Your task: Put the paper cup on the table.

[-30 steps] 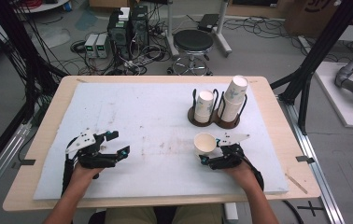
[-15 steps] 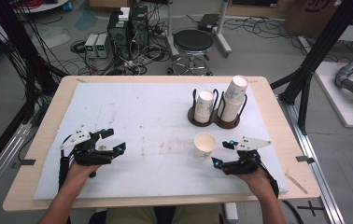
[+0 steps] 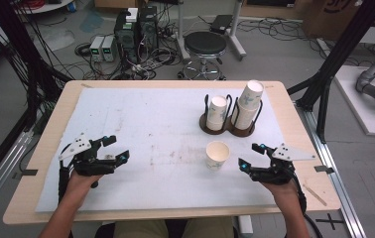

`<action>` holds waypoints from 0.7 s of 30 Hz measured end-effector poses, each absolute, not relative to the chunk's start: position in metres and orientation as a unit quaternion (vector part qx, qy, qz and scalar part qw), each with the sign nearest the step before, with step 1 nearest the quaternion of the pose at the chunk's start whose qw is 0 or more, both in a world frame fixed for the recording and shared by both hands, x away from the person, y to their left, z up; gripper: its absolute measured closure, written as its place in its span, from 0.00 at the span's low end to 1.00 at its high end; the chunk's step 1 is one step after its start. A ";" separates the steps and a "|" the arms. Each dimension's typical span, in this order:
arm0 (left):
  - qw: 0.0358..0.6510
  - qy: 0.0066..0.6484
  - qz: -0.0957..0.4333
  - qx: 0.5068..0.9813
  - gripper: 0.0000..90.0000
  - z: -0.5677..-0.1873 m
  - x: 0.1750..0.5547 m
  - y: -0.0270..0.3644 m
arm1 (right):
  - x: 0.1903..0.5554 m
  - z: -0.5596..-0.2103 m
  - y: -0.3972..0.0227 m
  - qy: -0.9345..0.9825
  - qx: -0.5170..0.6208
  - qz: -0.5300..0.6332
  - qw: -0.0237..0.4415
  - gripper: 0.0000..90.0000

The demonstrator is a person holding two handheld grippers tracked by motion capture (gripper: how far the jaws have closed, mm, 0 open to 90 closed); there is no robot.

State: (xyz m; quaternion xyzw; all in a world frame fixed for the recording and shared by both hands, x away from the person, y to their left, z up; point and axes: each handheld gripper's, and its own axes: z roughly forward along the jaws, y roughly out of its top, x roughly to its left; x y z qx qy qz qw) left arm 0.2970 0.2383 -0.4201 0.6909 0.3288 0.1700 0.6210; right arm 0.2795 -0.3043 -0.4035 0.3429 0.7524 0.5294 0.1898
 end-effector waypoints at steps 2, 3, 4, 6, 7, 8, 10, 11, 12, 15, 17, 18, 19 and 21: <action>0.621 0.329 0.171 0.690 0.18 -0.420 0.296 0.239 | 0.278 -0.402 -0.305 0.749 0.346 0.530 0.198 0.24; 0.621 0.330 0.171 0.690 0.18 -0.420 0.296 0.239 | 0.278 -0.402 -0.305 0.749 0.345 0.530 0.201 0.24; 0.620 0.328 0.171 0.692 0.18 -0.421 0.294 0.239 | 0.277 -0.401 -0.305 0.747 0.346 0.530 0.203 0.24; 0.620 0.326 0.172 0.693 0.18 -0.421 0.292 0.239 | 0.276 -0.400 -0.303 0.751 0.347 0.522 0.209 0.24; 0.618 0.325 0.173 0.695 0.18 -0.420 0.292 0.239 | 0.276 -0.400 -0.302 0.751 0.345 0.522 0.211 0.24; 0.619 0.324 0.173 0.694 0.18 -0.420 0.291 0.238 | 0.276 -0.400 -0.301 0.751 0.343 0.522 0.212 0.24; 0.619 0.322 0.174 0.695 0.19 -0.420 0.289 0.237 | 0.276 -0.399 -0.300 0.754 0.344 0.518 0.213 0.24; 0.617 0.319 0.174 0.698 0.19 -0.420 0.288 0.236 | 0.276 -0.399 -0.299 0.754 0.343 0.517 0.216 0.24; 0.618 0.319 0.174 0.697 0.19 -0.420 0.287 0.236 | 0.276 -0.398 -0.299 0.754 0.341 0.517 0.220 0.24; 0.618 0.317 0.173 0.698 0.19 -0.420 0.287 0.235 | 0.276 -0.397 -0.298 0.755 0.340 0.516 0.221 0.24; 0.617 0.317 0.172 0.700 0.19 -0.420 0.287 0.234 | 0.276 -0.398 -0.298 0.754 0.340 0.517 0.220 0.24; 0.615 0.316 0.171 0.702 0.19 -0.421 0.287 0.233 | 0.276 -0.398 -0.298 0.754 0.341 0.516 0.220 0.24; 0.614 0.315 0.171 0.703 0.19 -0.421 0.287 0.232 | 0.277 -0.398 -0.298 0.754 0.342 0.515 0.221 0.24; 0.614 0.316 0.171 0.703 0.19 -0.421 0.287 0.232 | 0.278 -0.399 -0.298 0.756 0.340 0.514 0.221 0.24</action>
